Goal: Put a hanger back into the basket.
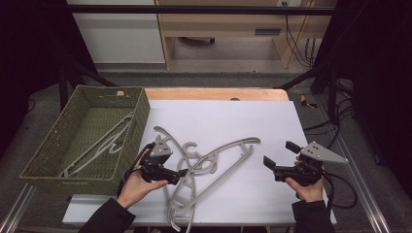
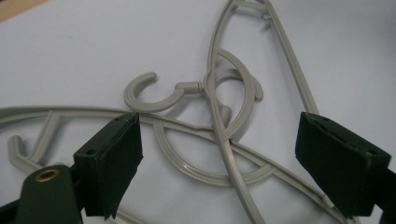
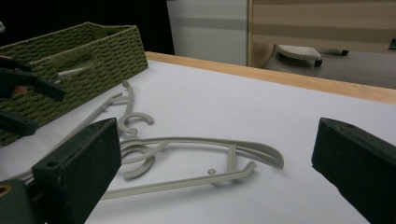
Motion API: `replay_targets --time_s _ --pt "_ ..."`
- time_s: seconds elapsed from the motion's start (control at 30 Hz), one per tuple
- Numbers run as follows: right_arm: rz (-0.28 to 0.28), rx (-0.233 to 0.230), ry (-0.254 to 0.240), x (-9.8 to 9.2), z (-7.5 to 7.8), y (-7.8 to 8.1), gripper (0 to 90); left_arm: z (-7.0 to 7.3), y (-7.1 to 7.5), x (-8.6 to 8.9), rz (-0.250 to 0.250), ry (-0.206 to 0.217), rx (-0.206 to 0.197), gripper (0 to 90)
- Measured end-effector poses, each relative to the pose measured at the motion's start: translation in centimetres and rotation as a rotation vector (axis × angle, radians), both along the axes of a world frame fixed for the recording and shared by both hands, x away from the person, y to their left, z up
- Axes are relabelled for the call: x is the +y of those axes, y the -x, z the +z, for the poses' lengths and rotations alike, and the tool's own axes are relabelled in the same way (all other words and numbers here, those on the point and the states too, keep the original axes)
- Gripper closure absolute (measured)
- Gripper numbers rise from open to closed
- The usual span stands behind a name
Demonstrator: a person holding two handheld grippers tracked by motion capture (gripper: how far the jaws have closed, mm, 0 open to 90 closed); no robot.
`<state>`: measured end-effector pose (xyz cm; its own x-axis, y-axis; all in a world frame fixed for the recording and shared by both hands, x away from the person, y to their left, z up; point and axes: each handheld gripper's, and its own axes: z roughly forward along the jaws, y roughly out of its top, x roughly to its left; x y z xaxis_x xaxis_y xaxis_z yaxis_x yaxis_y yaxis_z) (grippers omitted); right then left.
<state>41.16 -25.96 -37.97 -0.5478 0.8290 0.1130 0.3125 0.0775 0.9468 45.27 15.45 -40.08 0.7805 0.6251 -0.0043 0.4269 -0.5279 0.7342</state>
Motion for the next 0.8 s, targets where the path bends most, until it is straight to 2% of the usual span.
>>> replay_targets --time_s 0.17,0.37,0.53,0.8 --pt "0.000 0.003 0.000 0.0 0.0 0.0 1.8 -0.8 -0.3 -0.8 -0.020 -0.048 0.031 21.4" --pt "0.005 0.007 0.005 0.2 -0.2 -0.1 1.9 -2.2 -0.9 -1.5 -0.027 -0.093 0.103 32.2" --pt "0.005 0.009 0.004 0.3 -0.2 -0.2 1.9 -3.1 -1.0 -2.1 -0.027 -0.119 0.123 39.3" --pt "0.007 0.013 0.008 0.4 -0.3 -0.2 1.9 -4.2 -1.3 -3.1 -0.033 -0.193 0.139 54.0"
